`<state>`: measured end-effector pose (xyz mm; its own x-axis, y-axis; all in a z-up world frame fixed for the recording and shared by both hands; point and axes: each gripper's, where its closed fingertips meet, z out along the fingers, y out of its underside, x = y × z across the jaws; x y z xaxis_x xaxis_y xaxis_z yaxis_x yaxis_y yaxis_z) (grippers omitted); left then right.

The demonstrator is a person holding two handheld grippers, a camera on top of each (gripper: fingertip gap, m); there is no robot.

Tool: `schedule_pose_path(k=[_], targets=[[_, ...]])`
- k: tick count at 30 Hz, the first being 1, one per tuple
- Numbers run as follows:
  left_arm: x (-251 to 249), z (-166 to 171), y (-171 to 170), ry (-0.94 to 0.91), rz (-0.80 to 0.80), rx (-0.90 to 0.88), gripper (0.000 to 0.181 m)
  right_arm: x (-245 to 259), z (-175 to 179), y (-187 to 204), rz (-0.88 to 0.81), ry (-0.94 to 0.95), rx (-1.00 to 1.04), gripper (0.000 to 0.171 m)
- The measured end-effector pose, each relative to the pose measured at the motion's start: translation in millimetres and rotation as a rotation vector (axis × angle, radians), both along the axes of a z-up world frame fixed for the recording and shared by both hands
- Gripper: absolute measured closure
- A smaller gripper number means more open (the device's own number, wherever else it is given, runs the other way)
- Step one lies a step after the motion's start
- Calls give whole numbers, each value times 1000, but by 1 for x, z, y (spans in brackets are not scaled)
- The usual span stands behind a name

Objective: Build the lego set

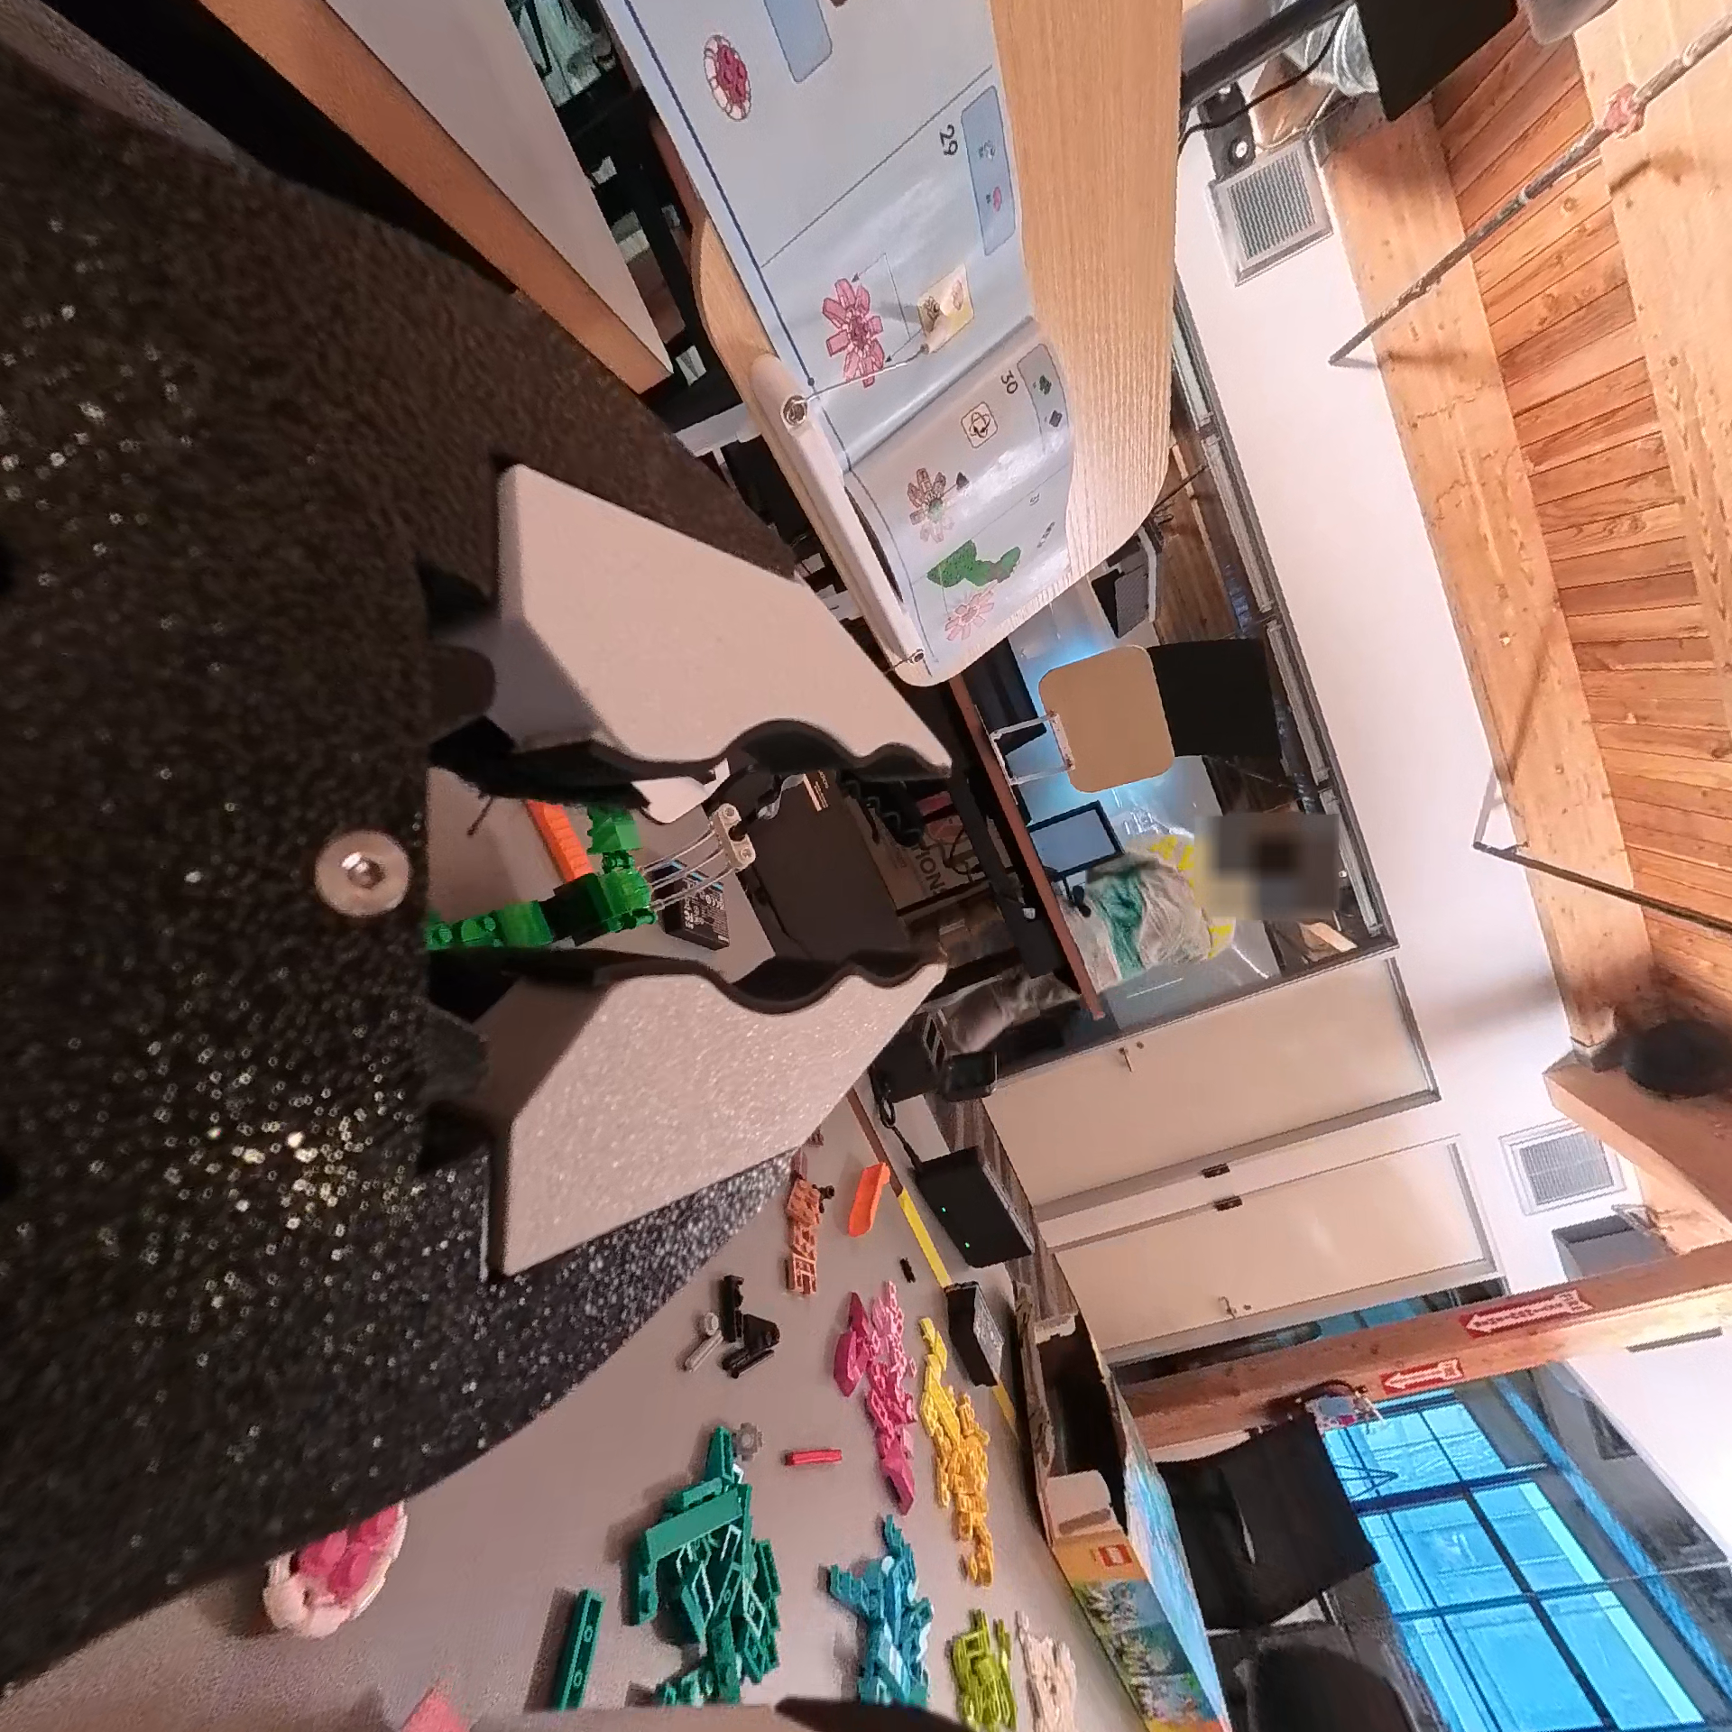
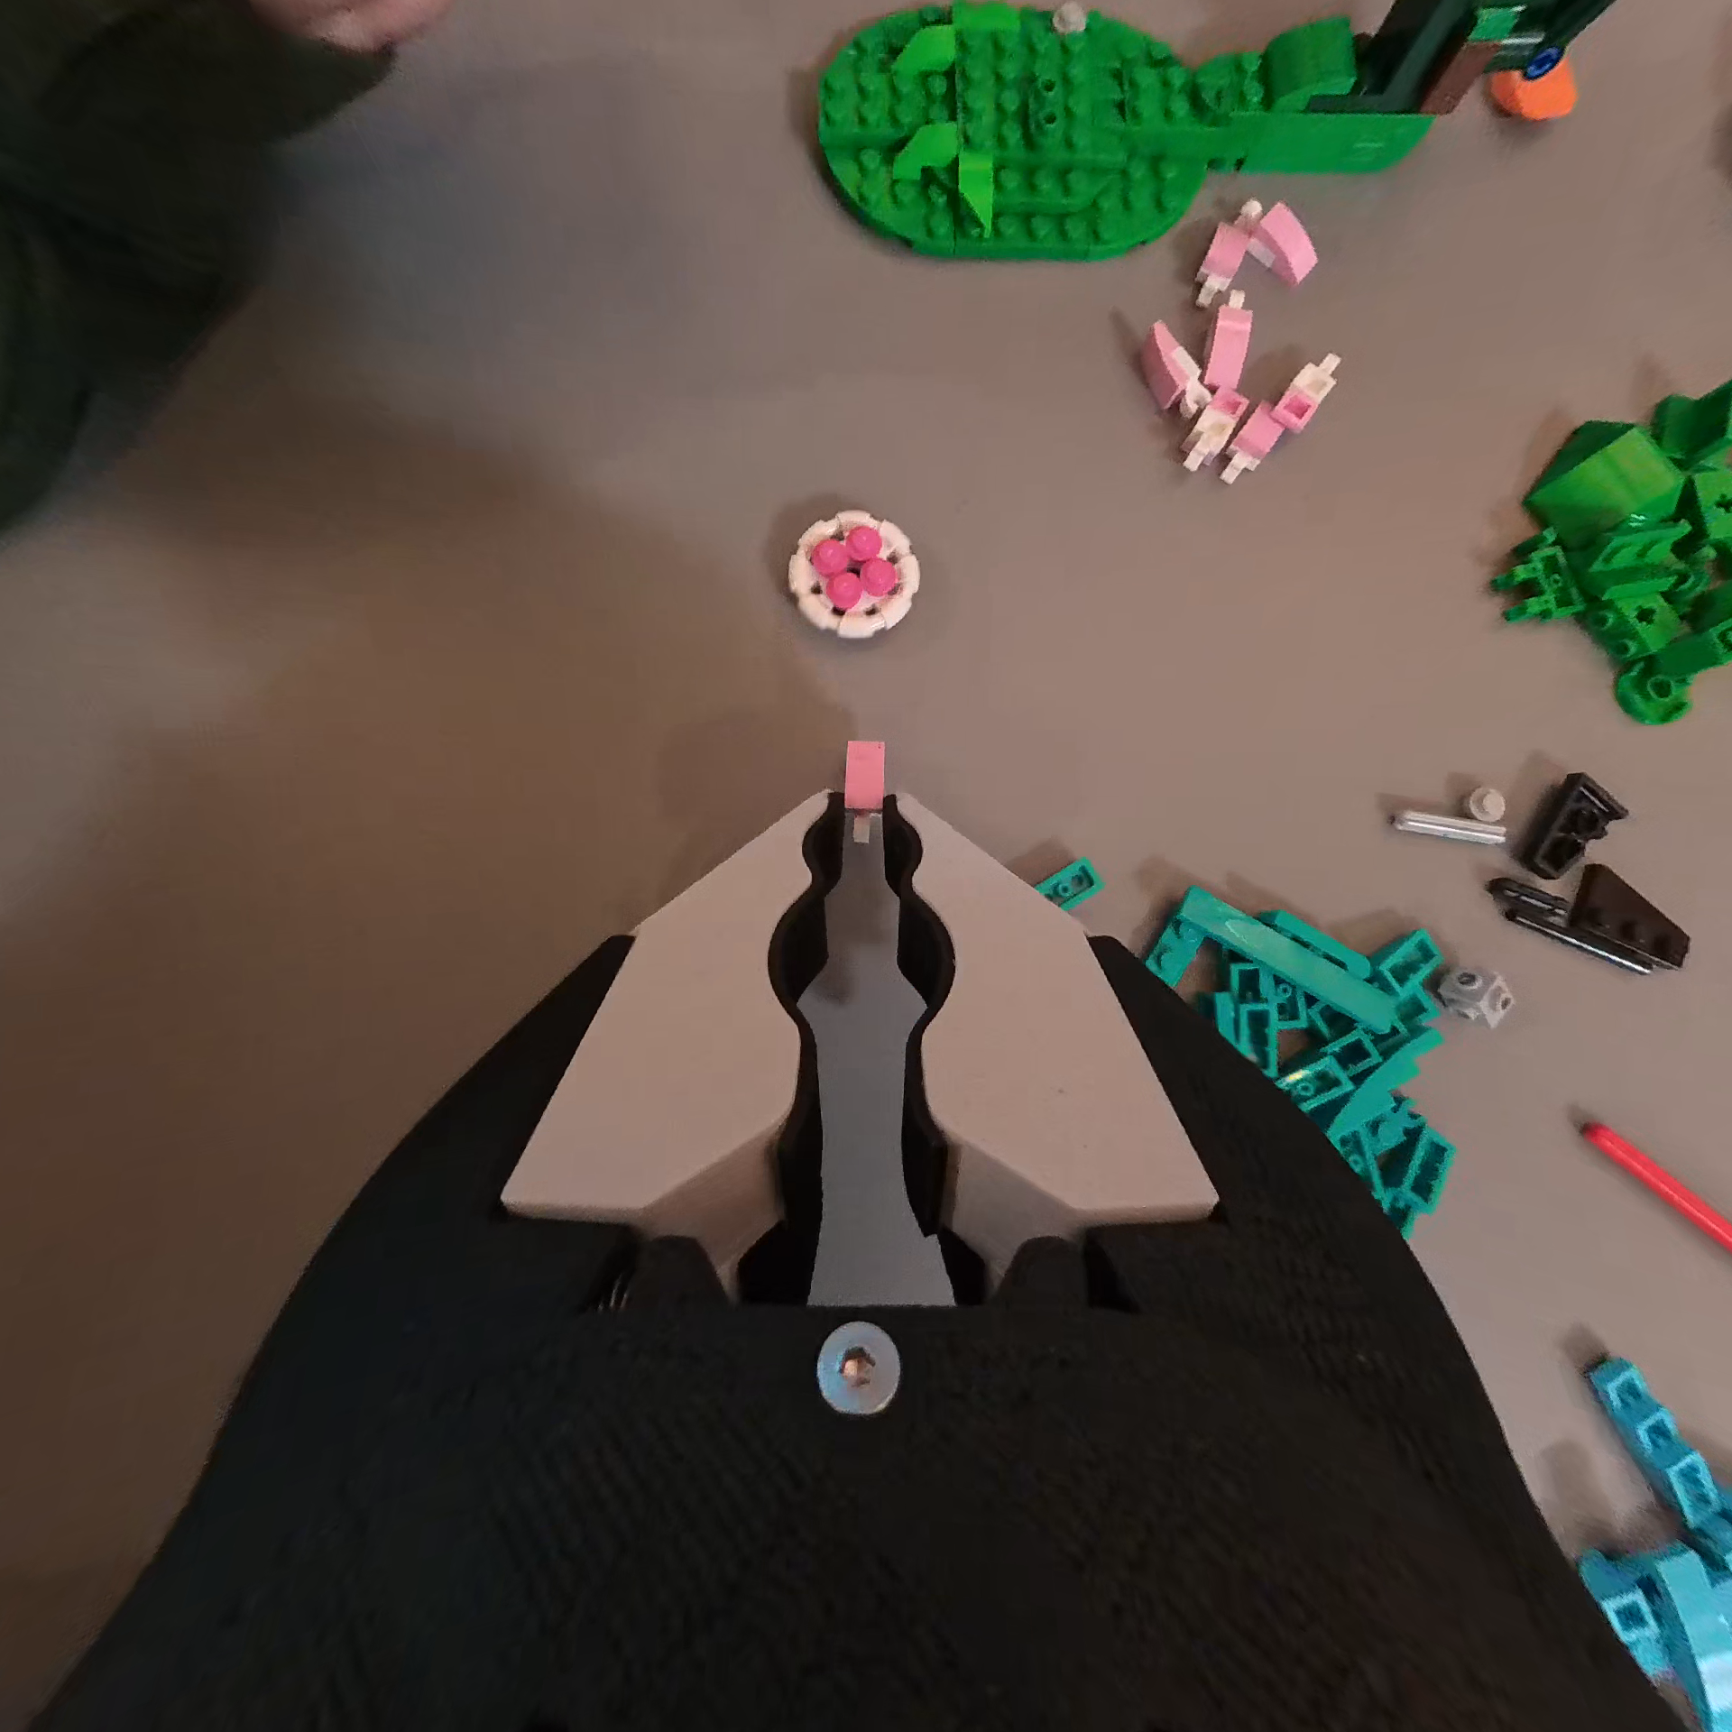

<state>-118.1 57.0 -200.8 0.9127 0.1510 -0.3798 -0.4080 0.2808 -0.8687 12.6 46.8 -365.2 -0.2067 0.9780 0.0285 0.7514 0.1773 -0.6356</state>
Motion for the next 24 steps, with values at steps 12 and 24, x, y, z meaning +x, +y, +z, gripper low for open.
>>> schedule_pose_path(k=[12,24], targets=[[1,-1,2,-1,-8,-9,149,-11,17,-1,-6,94,-20,135],[2,-4,3,4,-11,-21,150,-51,2,-11,-8,96,-32,123]])
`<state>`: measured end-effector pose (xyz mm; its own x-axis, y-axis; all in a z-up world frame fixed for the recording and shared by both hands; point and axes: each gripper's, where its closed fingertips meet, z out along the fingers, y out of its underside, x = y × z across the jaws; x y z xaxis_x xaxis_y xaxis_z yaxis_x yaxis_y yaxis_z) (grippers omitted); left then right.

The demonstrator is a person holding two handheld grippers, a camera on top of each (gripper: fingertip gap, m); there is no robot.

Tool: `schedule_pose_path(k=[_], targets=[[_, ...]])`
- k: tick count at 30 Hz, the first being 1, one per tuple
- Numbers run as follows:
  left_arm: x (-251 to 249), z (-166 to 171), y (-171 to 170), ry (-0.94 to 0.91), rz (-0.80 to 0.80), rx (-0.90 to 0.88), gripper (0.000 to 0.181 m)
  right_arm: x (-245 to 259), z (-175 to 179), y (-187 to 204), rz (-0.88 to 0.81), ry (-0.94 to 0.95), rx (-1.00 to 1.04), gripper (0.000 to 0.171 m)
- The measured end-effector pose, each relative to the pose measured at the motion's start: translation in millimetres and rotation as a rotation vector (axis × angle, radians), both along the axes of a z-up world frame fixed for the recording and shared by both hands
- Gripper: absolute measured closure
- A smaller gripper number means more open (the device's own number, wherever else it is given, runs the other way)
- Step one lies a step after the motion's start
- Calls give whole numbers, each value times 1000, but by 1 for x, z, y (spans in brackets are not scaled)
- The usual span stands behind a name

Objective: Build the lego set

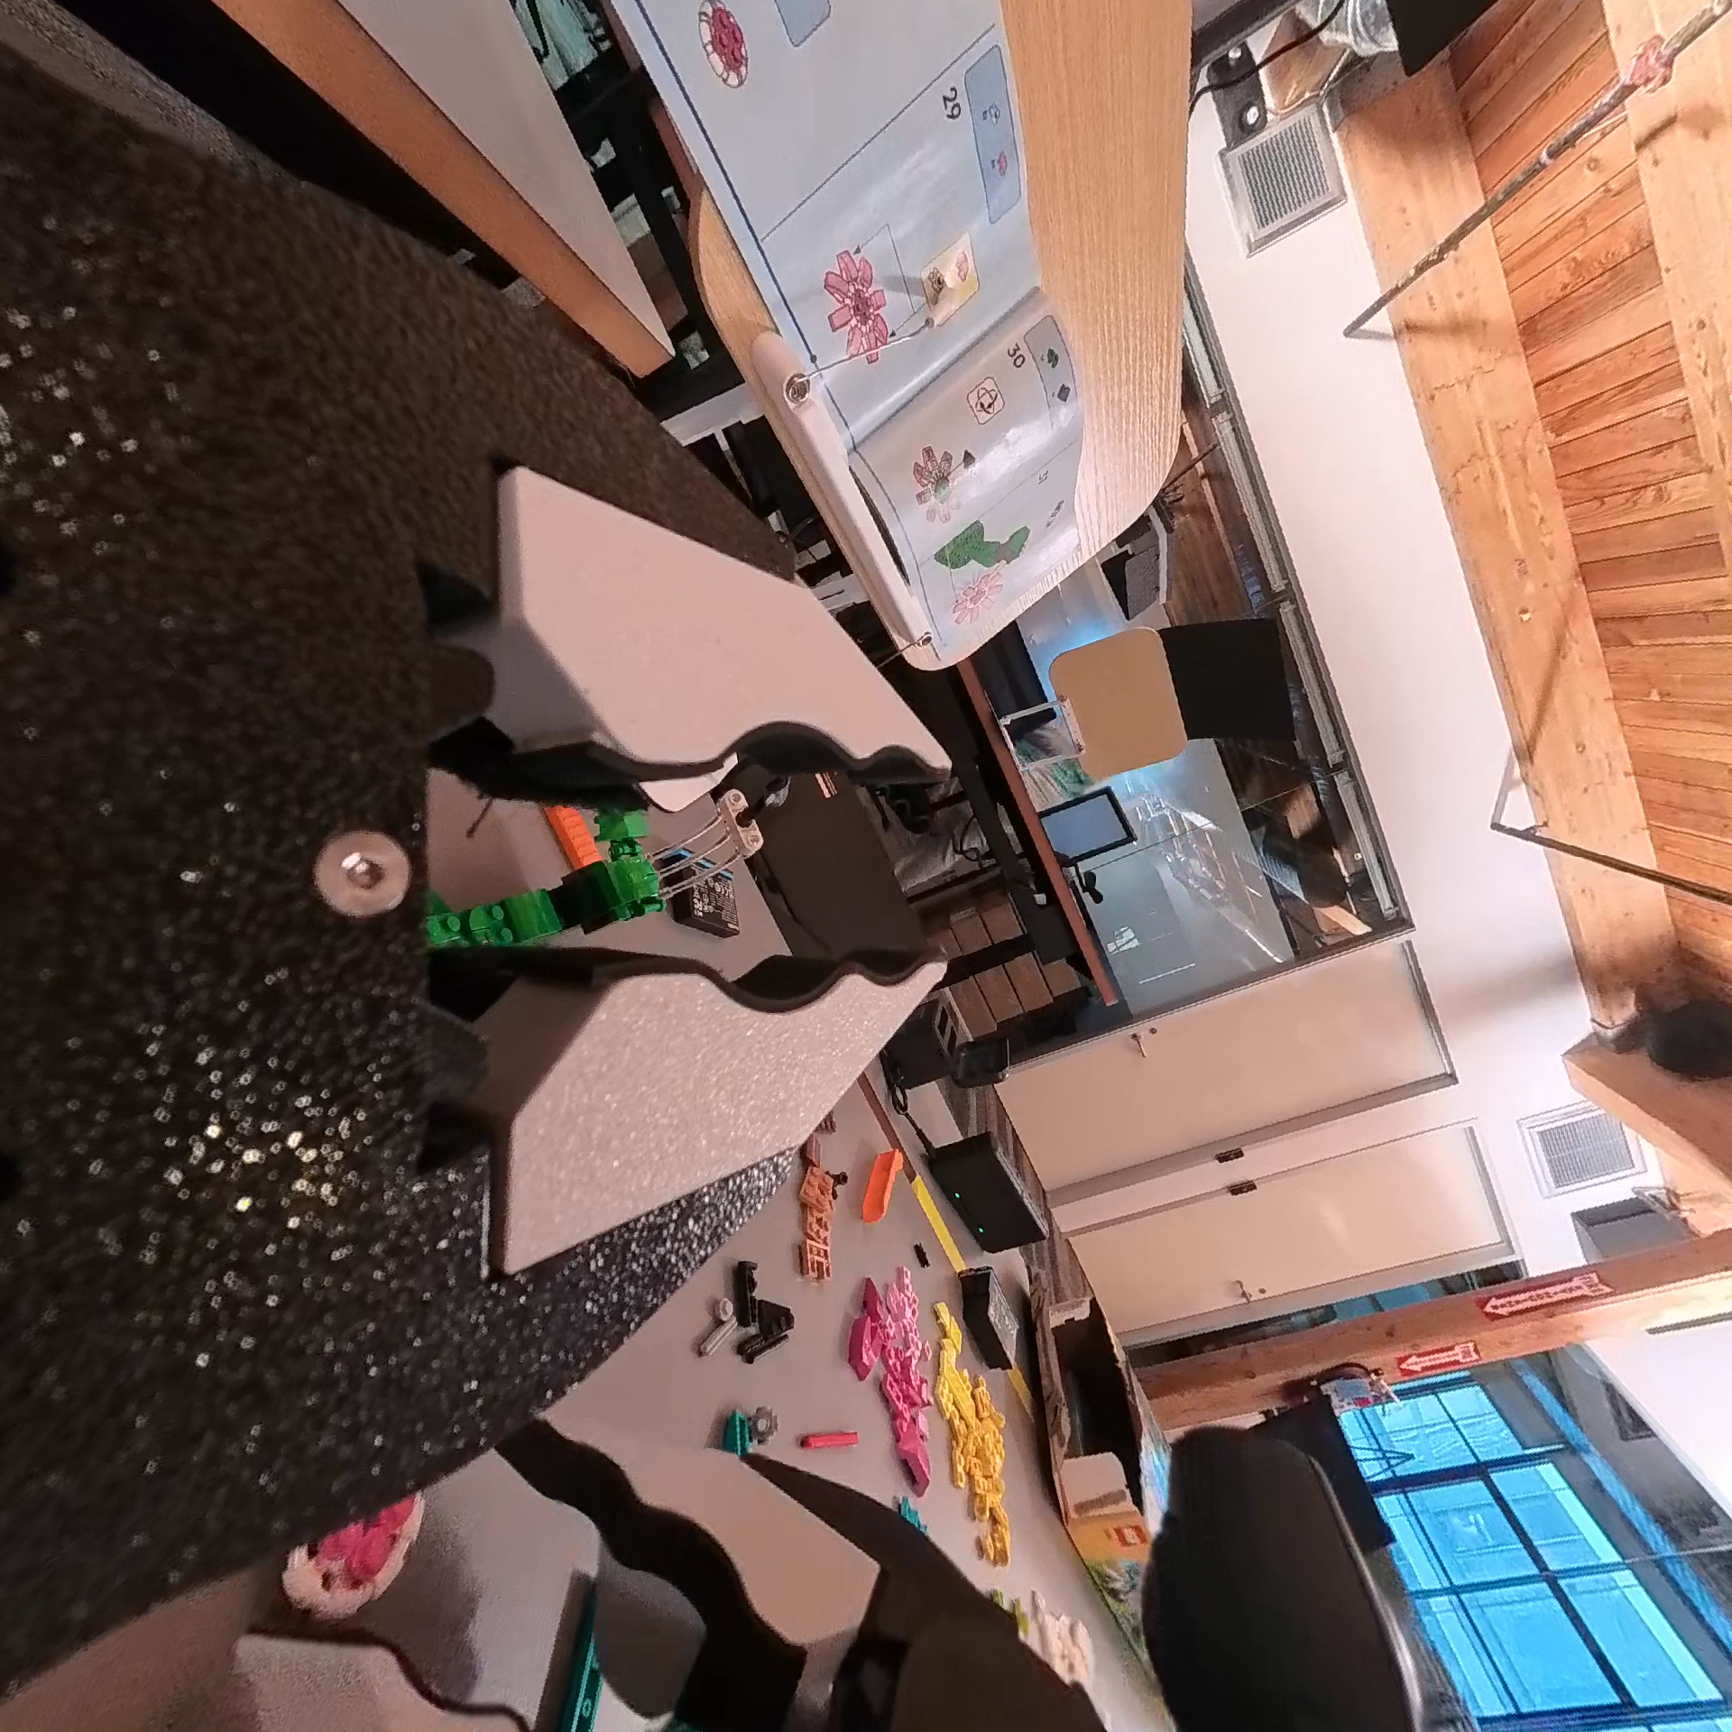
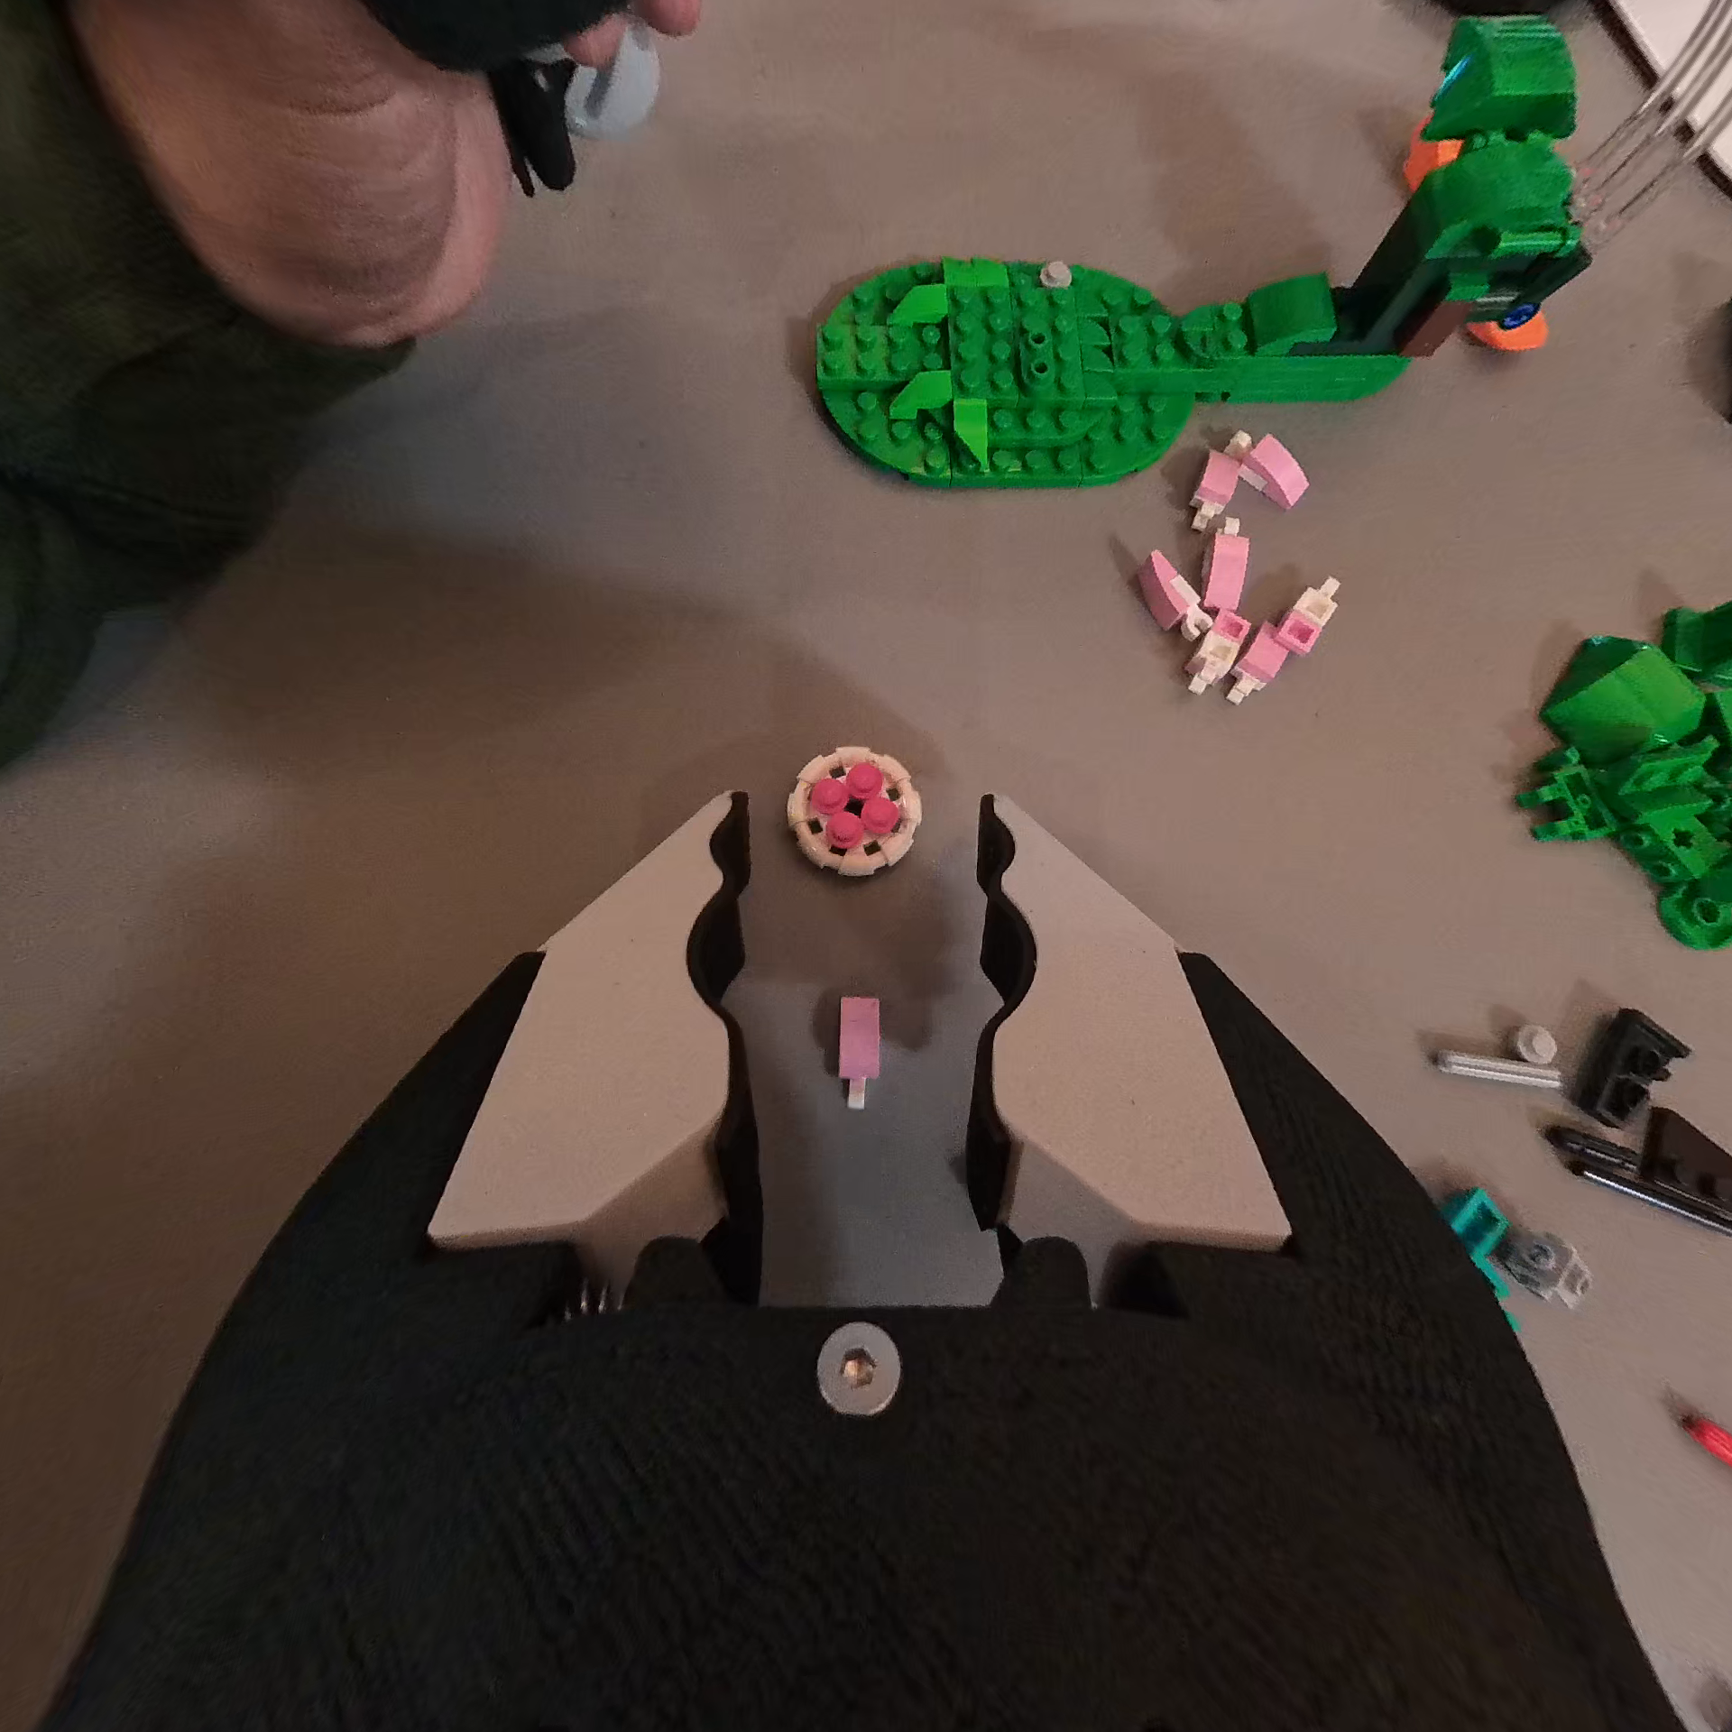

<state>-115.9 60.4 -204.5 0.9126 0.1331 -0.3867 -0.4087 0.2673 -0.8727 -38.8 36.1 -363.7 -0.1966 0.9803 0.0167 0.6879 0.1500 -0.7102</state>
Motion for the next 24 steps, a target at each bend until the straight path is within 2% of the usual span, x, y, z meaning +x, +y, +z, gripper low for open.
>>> schedule_pose_path(k=[12,17,19,24], targets=[[0,0,0,4,2,0,150,0,-7,0,-5,-29,-1,125],[0,0,0,6,2,-2,150,0,-7,-4,22,-23,-10,142],[1,0,-1,10,-3,-1,150,1,-7,-4,31,-22,-5,143],[25,-2,-3,92,-119,-5,145,9,10,4,47,28,29,143]])
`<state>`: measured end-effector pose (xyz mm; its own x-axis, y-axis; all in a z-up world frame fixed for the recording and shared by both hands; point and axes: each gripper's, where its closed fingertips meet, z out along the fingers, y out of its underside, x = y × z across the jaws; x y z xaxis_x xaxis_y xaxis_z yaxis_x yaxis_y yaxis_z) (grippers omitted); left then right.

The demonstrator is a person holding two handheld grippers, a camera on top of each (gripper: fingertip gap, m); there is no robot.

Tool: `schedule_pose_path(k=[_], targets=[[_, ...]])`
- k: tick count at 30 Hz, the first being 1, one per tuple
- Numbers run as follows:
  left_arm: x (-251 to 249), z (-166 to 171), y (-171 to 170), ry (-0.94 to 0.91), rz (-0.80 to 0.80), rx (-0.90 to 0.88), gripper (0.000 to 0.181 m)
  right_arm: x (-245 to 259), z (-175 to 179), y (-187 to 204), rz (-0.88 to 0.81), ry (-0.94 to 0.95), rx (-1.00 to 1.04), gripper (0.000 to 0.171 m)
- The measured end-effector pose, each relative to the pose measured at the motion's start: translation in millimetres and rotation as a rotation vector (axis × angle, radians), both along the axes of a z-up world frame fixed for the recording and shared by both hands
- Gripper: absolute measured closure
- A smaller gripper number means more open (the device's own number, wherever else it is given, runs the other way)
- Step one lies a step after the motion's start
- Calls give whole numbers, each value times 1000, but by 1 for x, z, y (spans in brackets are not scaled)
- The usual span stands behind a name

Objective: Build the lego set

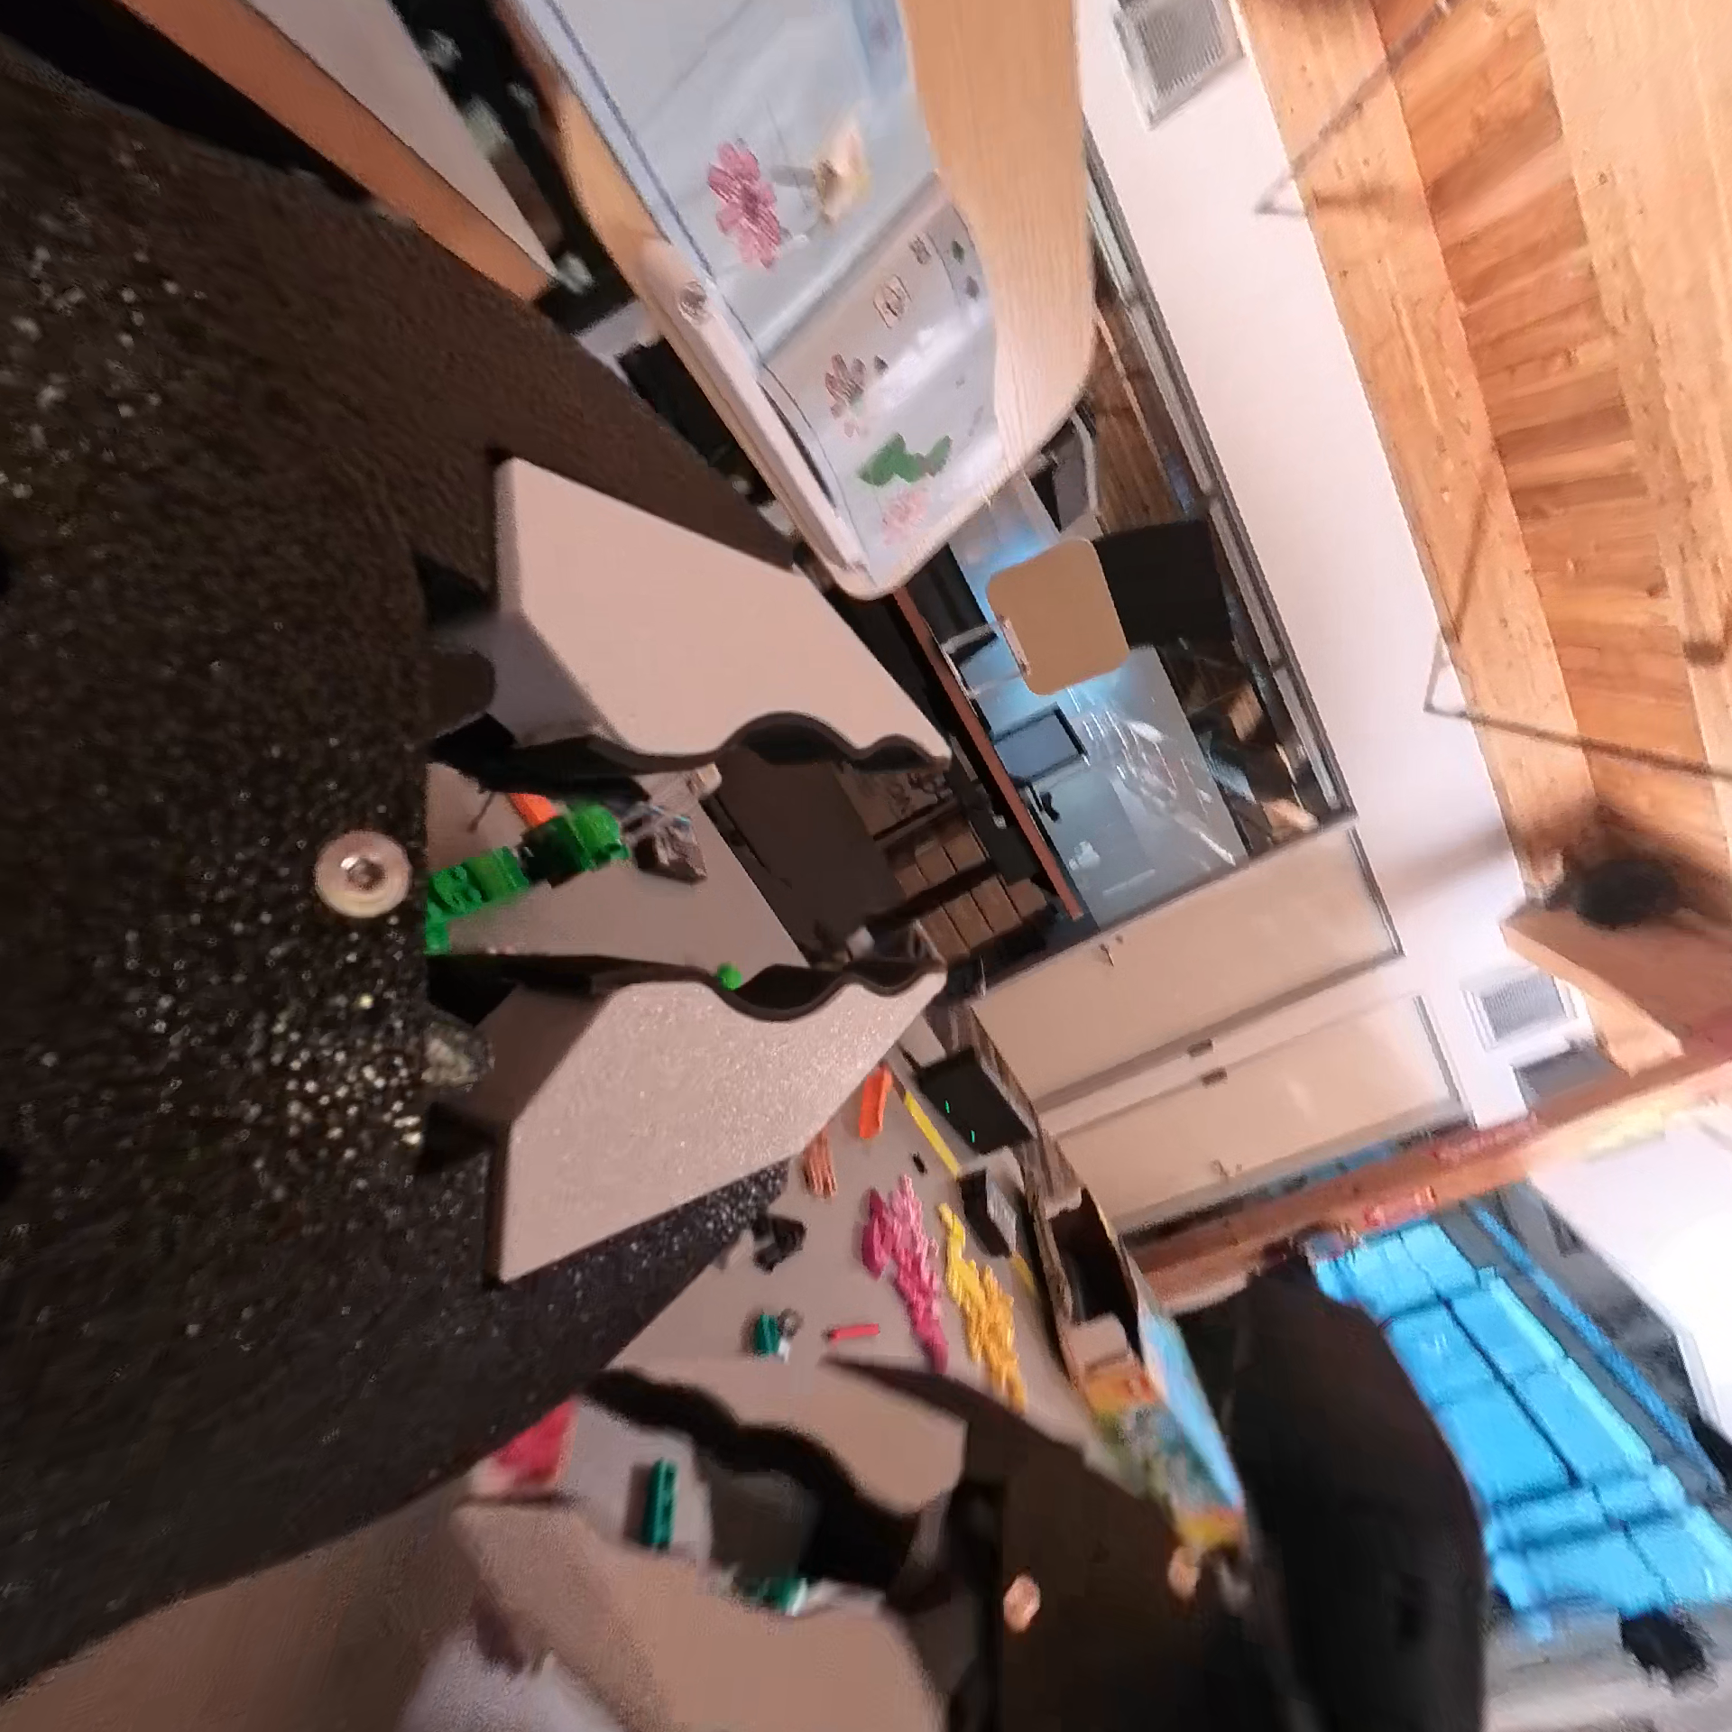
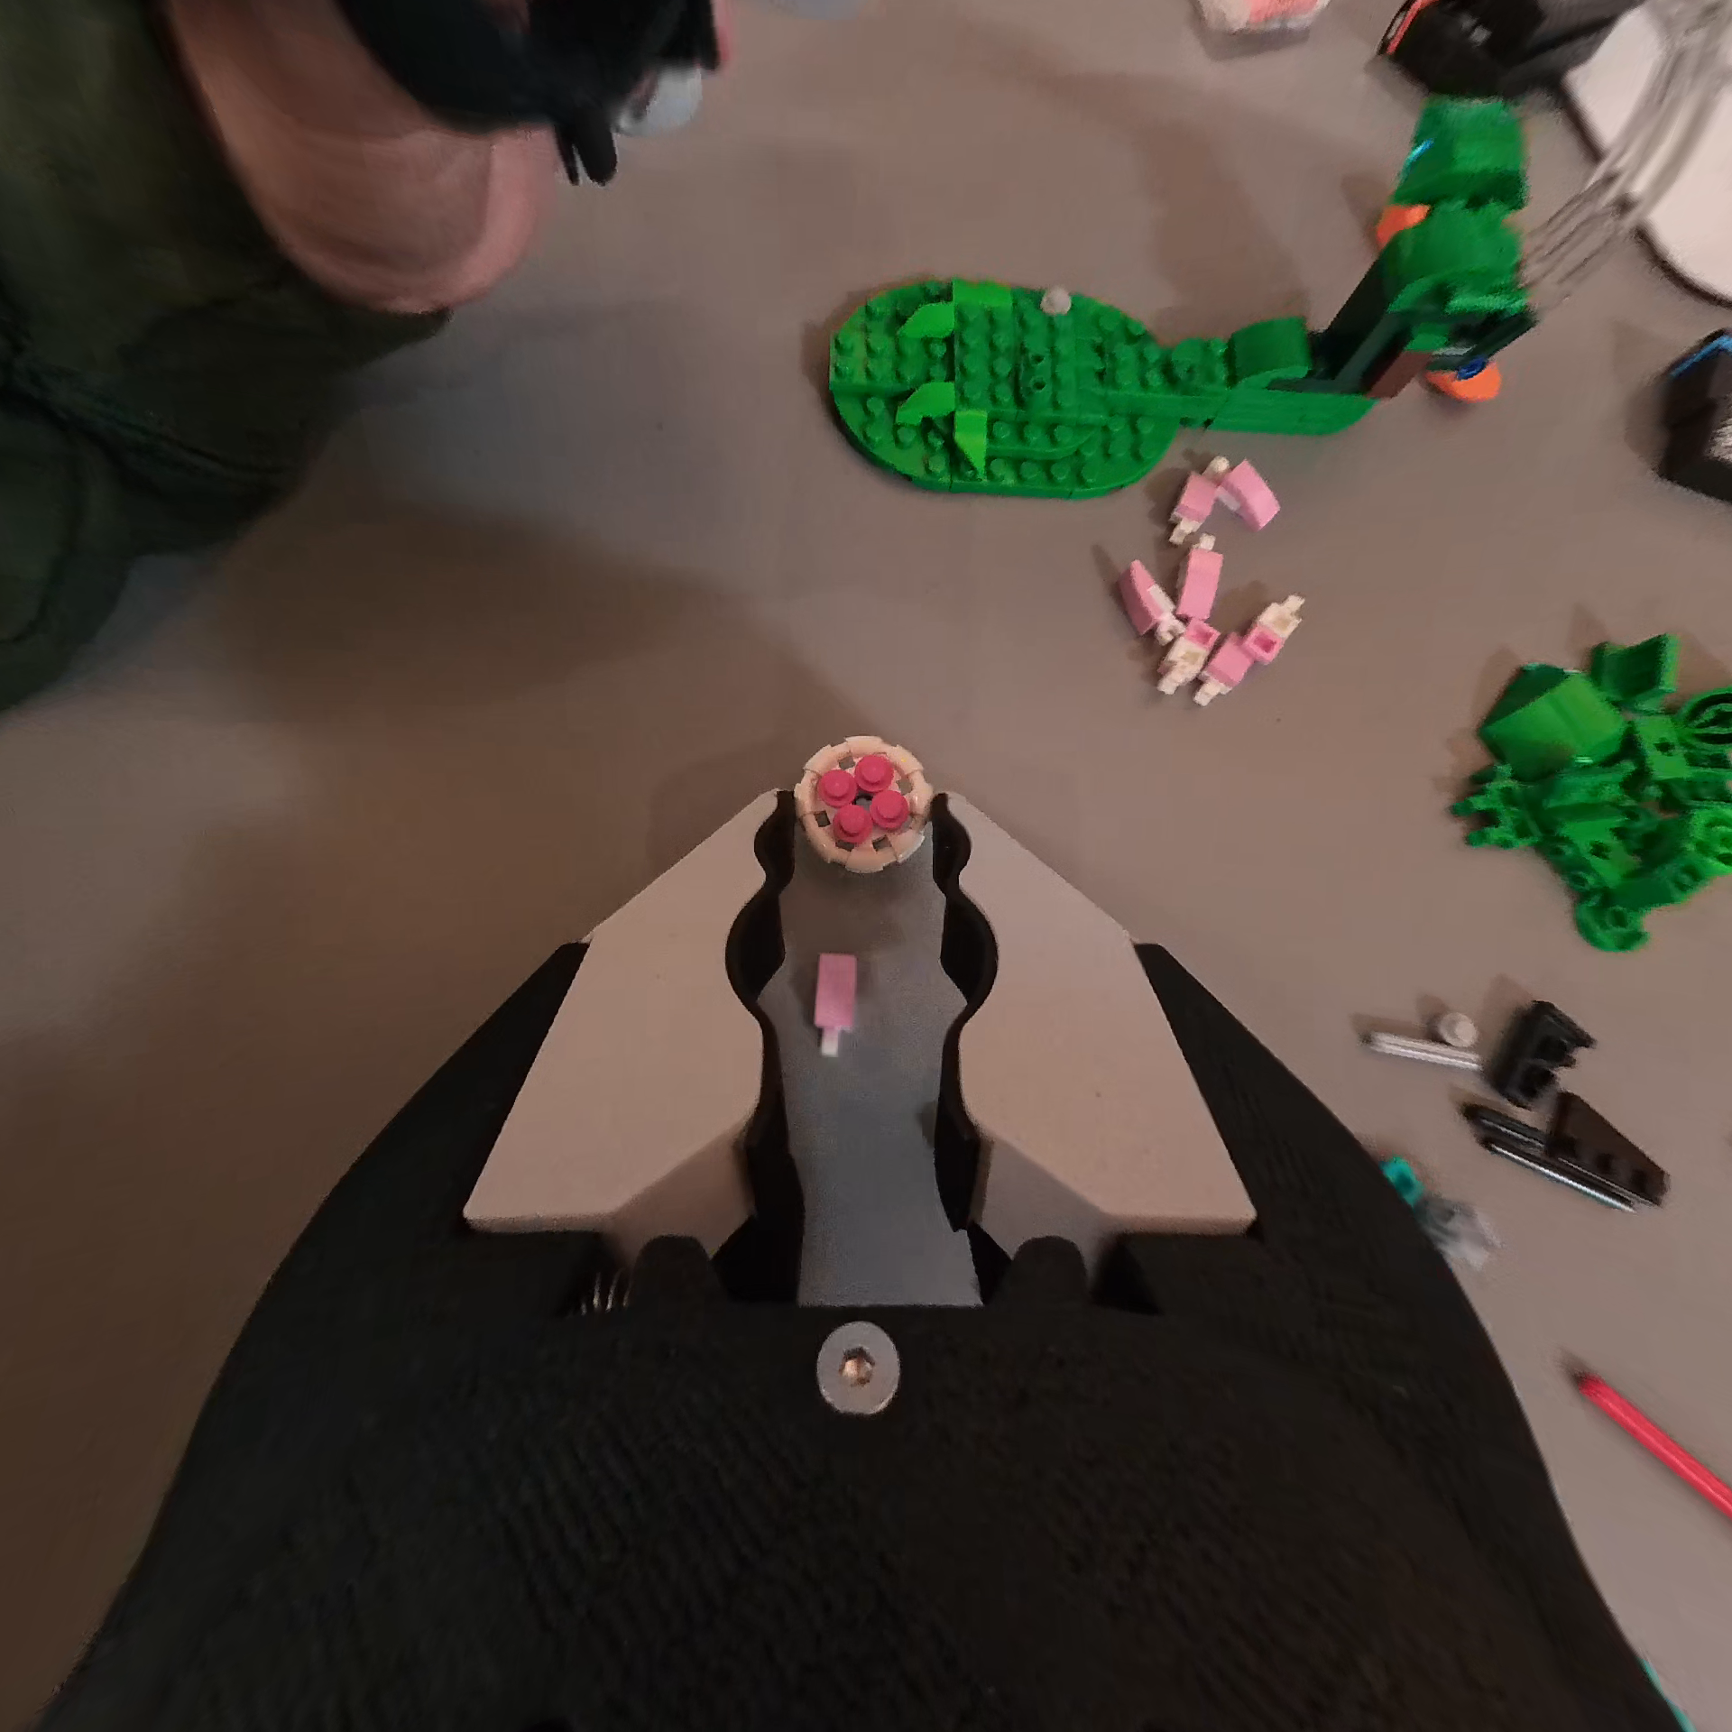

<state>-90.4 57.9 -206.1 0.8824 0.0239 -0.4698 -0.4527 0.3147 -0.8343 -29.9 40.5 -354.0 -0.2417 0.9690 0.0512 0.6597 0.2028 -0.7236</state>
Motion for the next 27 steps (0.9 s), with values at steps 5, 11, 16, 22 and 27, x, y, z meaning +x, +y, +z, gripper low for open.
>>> schedule_pose_path(k=[5,11,16,22,27], targets=[[62,-35,0,303,-227,-107,132,31,32,26,-5,63,-9,143],[89,-69,8,479,-279,-219,120,69,62,48,-71,152,-62,143],[125,-69,3,824,-164,13,125,77,63,30,1,127,-105,143],[155,-91,-2,1017,-208,46,140,82,59,12,79,81,-127,143],[155,-92,-2,1020,-208,46,153,85,60,10,95,80,-135,143]])
